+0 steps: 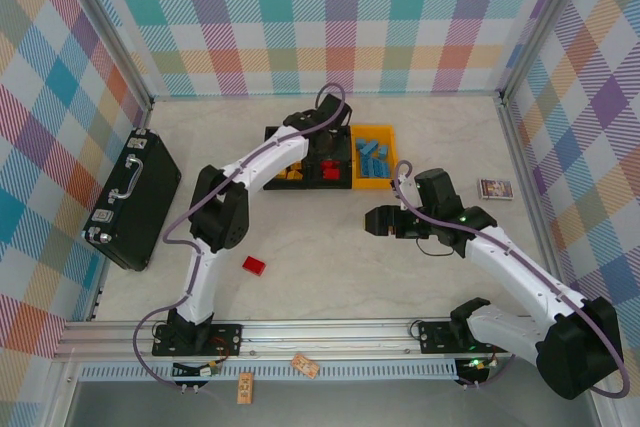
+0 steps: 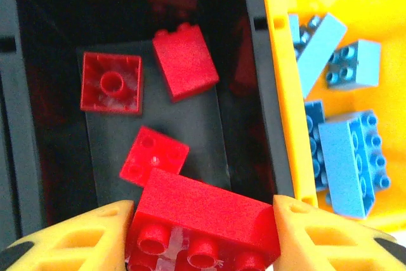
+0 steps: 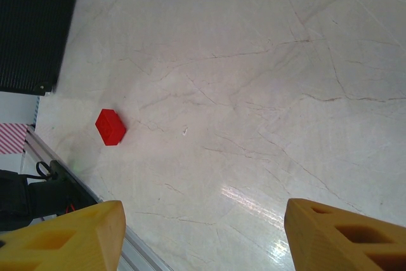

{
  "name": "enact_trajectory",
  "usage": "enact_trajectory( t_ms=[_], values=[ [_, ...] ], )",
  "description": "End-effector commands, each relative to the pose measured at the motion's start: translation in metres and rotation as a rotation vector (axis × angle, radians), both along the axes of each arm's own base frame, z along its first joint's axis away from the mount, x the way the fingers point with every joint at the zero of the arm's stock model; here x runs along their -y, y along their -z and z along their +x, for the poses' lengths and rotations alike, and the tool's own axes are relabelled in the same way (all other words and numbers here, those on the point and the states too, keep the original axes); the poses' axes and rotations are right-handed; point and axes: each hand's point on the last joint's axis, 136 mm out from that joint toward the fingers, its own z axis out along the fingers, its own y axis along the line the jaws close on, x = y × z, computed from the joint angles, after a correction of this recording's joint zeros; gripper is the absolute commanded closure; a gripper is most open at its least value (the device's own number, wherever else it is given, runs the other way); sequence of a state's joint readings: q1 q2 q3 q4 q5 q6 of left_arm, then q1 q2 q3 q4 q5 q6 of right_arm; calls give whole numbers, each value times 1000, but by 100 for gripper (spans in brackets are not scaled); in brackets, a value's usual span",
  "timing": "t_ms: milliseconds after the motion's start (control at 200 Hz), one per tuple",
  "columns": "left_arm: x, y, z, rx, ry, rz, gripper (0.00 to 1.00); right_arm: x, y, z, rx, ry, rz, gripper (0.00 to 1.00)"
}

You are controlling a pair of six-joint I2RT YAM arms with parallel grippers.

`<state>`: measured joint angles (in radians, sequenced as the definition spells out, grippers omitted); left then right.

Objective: Sort the legos into containers by color
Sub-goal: Place the lego in the container.

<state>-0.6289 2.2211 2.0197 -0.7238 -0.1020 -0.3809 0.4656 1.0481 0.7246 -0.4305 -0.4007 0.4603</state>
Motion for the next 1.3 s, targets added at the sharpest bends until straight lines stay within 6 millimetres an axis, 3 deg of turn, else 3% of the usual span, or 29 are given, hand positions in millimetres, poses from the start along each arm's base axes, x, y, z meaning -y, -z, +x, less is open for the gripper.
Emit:
enact_trajectory(
  t_ms=[0, 305, 410, 520, 865, 1095, 1295],
  values=[
    [8, -7, 17, 45, -3, -25, 56, 1, 1, 2, -1, 6, 5, 33],
    [16, 3, 26, 34, 11, -31, 53, 3, -1, 0, 2, 10, 6, 33],
    [16, 3, 27, 34, 5, -37, 45, 3, -3, -1, 9, 8, 9, 33],
    [16, -1, 25, 36, 1, -39, 38, 3, -5, -1, 10, 9, 14, 33],
    [10, -22, 15, 62, -1, -46, 31, 1, -7, -1, 14, 7, 26, 33],
    [-2, -50, -20, 74, 1, -53, 31, -2, -11, 0, 25, -11, 34, 33],
    [-48, -52, -73, 31, -87, -49, 31, -7, -13, 1, 32, -41, 32, 33]
  ],
)
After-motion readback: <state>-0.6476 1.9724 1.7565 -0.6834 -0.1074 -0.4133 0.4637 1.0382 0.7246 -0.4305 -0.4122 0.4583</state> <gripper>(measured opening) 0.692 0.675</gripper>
